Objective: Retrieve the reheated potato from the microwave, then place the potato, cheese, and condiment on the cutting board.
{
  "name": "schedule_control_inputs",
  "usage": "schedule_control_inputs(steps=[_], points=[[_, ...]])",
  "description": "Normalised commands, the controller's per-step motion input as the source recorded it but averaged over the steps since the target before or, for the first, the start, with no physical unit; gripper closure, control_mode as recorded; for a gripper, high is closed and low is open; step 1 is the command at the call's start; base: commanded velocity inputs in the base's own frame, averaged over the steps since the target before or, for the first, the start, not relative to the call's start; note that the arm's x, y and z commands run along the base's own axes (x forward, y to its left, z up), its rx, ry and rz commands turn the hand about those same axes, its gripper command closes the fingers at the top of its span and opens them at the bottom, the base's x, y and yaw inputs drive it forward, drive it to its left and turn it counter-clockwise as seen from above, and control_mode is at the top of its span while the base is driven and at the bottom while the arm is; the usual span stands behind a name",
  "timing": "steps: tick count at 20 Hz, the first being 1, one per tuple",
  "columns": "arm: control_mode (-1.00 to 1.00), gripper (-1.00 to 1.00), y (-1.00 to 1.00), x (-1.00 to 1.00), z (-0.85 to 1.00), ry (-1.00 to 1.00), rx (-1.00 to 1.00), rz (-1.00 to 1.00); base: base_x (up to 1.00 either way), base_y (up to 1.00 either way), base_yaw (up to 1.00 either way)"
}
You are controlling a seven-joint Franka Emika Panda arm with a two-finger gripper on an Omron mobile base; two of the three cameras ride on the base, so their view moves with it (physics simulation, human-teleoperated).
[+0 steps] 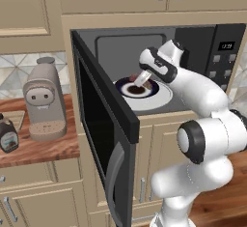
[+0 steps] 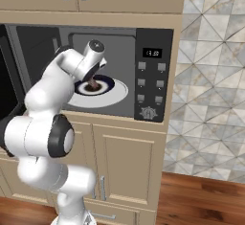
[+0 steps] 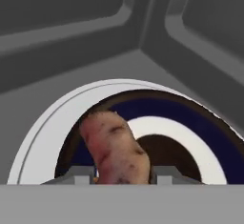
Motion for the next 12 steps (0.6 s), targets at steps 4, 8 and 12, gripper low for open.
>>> schedule_control_inputs(steps=[4,8,12], points=[[-1.00,1.00,0.00,-0.59,0.09,0.00,0.06,-0.01,0.00,0.00,0.00],[-1.00,1.00,0.00,-0.60,0.17,0.00,0.06,0.00,0.00,0.00,0.00],[-1.00,1.00,-0.10,-0.62,0.32,0.04,0.04,0.00,0.00,0.00,0.00]])
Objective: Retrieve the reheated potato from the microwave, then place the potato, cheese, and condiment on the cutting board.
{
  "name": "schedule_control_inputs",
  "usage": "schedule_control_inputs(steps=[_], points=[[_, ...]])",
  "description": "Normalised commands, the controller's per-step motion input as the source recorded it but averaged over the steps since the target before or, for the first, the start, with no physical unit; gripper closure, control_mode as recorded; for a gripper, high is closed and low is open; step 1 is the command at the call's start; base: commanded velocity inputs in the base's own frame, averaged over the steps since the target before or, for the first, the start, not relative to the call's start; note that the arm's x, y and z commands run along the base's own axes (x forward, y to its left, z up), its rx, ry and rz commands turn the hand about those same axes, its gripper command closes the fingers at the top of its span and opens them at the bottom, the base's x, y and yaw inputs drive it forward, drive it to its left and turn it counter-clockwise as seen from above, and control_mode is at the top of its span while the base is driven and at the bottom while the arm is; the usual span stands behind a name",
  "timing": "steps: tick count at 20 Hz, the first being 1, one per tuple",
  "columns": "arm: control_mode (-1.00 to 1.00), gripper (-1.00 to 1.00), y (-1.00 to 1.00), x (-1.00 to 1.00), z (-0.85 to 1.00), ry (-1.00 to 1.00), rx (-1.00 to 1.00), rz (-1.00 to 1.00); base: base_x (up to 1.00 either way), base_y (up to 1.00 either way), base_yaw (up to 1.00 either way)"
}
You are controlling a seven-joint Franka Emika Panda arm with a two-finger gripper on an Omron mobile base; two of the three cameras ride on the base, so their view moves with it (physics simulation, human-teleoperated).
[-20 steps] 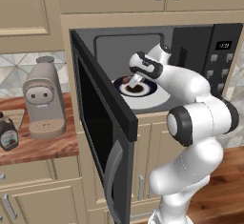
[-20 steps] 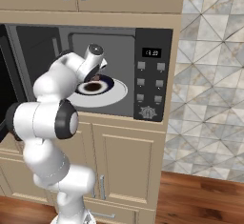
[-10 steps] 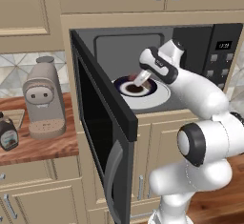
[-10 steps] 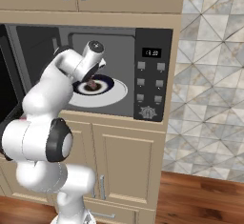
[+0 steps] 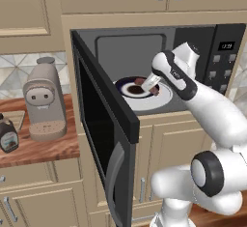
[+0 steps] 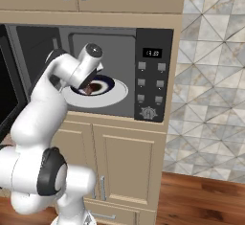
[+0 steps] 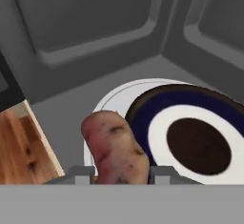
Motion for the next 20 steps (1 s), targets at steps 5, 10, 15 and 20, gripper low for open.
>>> schedule_control_inputs(steps=[5,10,15,20], points=[[-1.00,1.00,-0.16,-0.76,0.33,0.03,0.03,0.00,0.00,0.00,0.00],[-1.00,1.00,-0.10,-0.78,0.21,0.01,0.05,-0.16,0.00,0.00,0.00],[-1.00,1.00,-0.10,-0.66,0.18,0.00,0.04,-0.32,0.00,0.00,0.00],[-1.00,1.00,-0.11,-0.67,0.13,0.00,0.01,-0.35,0.00,0.00,0.00]])
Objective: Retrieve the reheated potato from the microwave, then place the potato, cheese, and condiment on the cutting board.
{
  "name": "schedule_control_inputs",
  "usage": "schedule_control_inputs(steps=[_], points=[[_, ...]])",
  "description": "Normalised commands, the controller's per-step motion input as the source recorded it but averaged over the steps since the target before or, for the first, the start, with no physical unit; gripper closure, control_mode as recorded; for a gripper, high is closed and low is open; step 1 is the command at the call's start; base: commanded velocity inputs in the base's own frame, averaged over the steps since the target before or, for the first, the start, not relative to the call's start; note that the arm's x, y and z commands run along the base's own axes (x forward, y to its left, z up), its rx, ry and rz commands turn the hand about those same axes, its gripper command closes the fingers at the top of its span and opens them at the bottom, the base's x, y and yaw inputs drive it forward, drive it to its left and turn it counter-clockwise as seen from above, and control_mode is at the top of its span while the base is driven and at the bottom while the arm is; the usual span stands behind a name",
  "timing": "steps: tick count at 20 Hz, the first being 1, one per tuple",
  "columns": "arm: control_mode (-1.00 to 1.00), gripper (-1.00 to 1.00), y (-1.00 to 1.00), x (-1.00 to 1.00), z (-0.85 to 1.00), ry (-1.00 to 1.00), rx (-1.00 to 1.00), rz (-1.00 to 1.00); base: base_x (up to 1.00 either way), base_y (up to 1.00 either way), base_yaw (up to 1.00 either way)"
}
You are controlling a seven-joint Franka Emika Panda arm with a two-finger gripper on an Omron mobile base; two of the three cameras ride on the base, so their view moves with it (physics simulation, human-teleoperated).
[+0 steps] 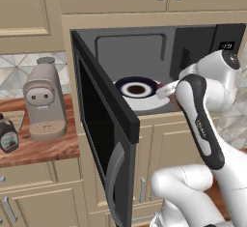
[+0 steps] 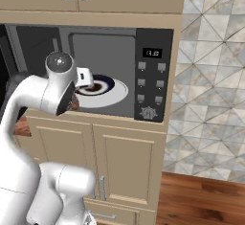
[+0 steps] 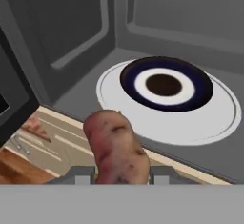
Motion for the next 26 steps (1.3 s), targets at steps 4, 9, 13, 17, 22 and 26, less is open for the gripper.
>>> schedule_control_inputs(steps=[4,9,13,17,22,26], points=[[-1.00,1.00,-0.16,-0.52,0.18,0.06,0.02,-0.25,0.00,0.00,0.00],[-1.00,1.00,-0.16,-0.46,0.18,0.07,0.09,-0.06,0.00,0.00,0.00],[-1.00,1.00,-0.05,-0.21,0.01,0.00,0.06,0.00,0.00,0.00,0.00],[-1.00,1.00,0.00,0.01,0.00,0.00,0.00,0.00,0.00,0.00,0.00],[-1.00,1.00,0.00,0.00,0.00,0.00,0.00,0.00,0.00,0.00,0.00],[-1.00,1.00,0.00,0.00,0.00,0.00,0.00,0.00,0.00,0.00,0.00]])
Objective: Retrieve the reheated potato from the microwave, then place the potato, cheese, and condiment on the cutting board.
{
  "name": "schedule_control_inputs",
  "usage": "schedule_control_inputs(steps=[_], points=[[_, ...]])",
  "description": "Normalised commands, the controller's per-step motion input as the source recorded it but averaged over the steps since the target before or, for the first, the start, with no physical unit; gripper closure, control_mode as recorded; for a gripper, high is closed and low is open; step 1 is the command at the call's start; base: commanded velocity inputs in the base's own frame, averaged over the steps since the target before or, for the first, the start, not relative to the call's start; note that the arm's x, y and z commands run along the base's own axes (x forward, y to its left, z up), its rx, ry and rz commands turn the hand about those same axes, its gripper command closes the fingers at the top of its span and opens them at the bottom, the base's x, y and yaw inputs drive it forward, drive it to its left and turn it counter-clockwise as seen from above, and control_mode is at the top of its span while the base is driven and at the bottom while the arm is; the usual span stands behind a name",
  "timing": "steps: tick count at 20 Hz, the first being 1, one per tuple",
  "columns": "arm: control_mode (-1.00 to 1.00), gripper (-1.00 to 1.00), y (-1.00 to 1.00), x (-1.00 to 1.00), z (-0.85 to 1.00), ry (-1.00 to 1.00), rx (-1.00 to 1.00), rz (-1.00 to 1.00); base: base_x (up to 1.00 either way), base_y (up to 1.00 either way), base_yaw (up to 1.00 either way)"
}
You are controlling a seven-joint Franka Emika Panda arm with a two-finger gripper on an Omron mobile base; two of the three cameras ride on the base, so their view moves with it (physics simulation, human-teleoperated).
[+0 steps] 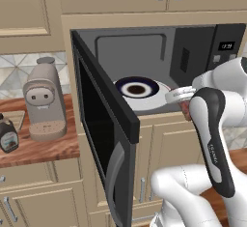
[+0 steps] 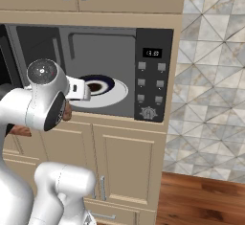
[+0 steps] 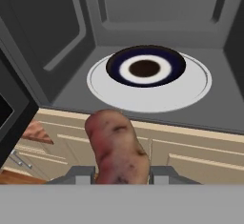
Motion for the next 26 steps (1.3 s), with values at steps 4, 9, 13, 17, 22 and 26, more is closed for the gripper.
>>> schedule_control_inputs(steps=[4,9,13,17,22,26], points=[[-1.00,1.00,0.00,0.00,0.00,0.00,0.00,0.00,0.00,0.00,0.00],[-1.00,1.00,0.00,0.00,0.00,0.00,0.00,0.00,0.00,0.00,0.00],[1.00,1.00,0.00,0.00,0.00,0.00,0.00,0.00,0.00,0.00,0.00],[1.00,1.00,0.00,0.00,0.00,0.00,0.00,0.00,0.00,0.00,0.00],[1.00,1.00,0.00,0.00,0.00,0.00,0.00,0.00,0.00,0.00,0.00],[1.00,1.00,0.00,0.00,0.00,0.00,0.00,0.00,-0.10,-0.06,-0.01]])
